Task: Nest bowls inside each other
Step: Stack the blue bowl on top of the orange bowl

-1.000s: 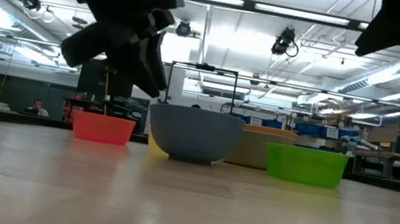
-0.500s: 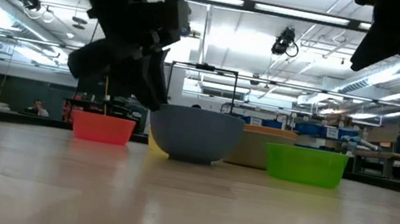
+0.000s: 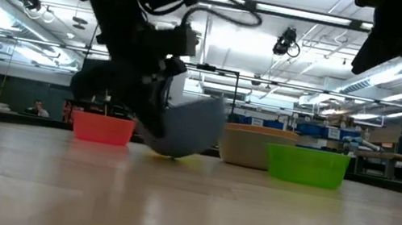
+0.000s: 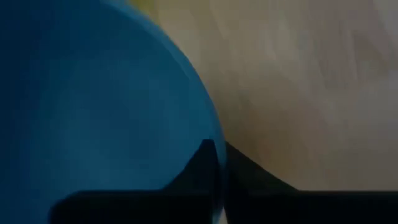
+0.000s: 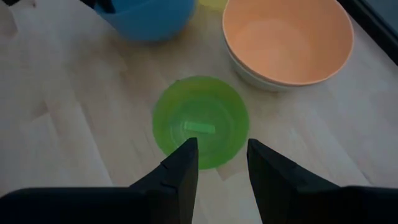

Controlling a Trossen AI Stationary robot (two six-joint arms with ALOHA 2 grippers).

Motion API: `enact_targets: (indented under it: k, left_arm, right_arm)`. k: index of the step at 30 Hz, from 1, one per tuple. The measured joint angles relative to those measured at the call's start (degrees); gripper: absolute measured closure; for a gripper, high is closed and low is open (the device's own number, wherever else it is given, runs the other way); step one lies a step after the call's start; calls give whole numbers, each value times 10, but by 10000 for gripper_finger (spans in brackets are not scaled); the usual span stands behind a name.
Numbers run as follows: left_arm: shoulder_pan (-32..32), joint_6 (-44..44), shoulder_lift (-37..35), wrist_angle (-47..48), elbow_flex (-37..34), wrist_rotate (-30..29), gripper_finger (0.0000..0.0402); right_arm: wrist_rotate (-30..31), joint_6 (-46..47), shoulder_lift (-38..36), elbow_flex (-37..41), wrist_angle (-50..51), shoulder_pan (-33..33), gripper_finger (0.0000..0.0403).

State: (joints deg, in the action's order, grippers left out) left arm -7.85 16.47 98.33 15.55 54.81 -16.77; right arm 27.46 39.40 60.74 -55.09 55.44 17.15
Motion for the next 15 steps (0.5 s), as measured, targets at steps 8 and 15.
enact_targets:
  k: [8, 15]
  left_arm:
    - [-30, 73, -24, -26, 83, -88, 396]
    - [72, 140, -15, -25, 207, -20, 397]
  right_arm:
    - [10, 0, 1, 0, 0, 0, 277]
    - [13, 0, 1, 0, 0, 0, 277]
